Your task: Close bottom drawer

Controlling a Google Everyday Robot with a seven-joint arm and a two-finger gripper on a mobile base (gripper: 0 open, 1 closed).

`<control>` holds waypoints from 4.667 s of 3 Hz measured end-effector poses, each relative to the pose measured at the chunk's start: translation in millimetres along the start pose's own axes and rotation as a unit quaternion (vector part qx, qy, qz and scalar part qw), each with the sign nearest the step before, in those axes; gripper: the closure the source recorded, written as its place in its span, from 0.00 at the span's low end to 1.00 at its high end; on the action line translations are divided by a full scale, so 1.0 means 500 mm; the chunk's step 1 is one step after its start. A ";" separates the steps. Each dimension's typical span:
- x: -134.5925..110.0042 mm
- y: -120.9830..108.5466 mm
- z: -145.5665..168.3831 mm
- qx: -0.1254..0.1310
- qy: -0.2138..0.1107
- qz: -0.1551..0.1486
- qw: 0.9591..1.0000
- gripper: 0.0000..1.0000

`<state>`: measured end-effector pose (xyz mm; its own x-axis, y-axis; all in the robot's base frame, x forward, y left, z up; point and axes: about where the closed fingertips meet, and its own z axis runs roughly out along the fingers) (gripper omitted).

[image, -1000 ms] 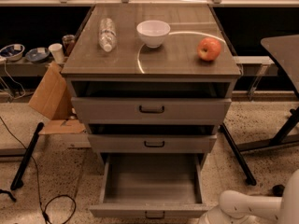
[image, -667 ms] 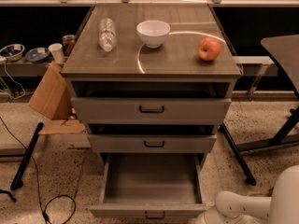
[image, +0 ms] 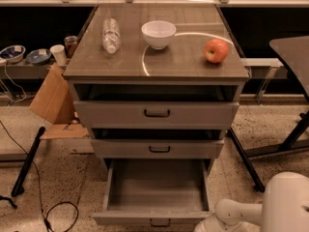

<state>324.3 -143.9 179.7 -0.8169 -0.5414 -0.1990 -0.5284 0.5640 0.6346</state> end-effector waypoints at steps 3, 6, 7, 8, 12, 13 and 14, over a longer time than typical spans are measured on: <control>-0.068 -0.066 -0.020 0.062 -0.119 0.101 0.986 1.00; -0.172 -0.095 0.018 0.087 -0.179 0.149 0.969 1.00; -0.200 -0.106 0.021 0.093 -0.200 0.165 0.961 1.00; -0.238 -0.110 0.010 0.100 -0.224 0.174 0.954 1.00; -0.305 -0.202 -0.028 0.160 -0.229 0.150 0.948 1.00; -0.298 -0.242 -0.041 0.177 -0.227 0.153 0.946 1.00; -0.309 -0.279 -0.076 0.201 -0.236 0.147 0.939 1.00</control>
Offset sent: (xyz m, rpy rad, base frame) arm 0.0562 -0.0118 -0.0201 -0.0462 -0.0656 -0.3542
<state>533.1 -162.5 150.5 -0.9027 -0.0414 -0.4283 -0.2305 0.8870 0.4001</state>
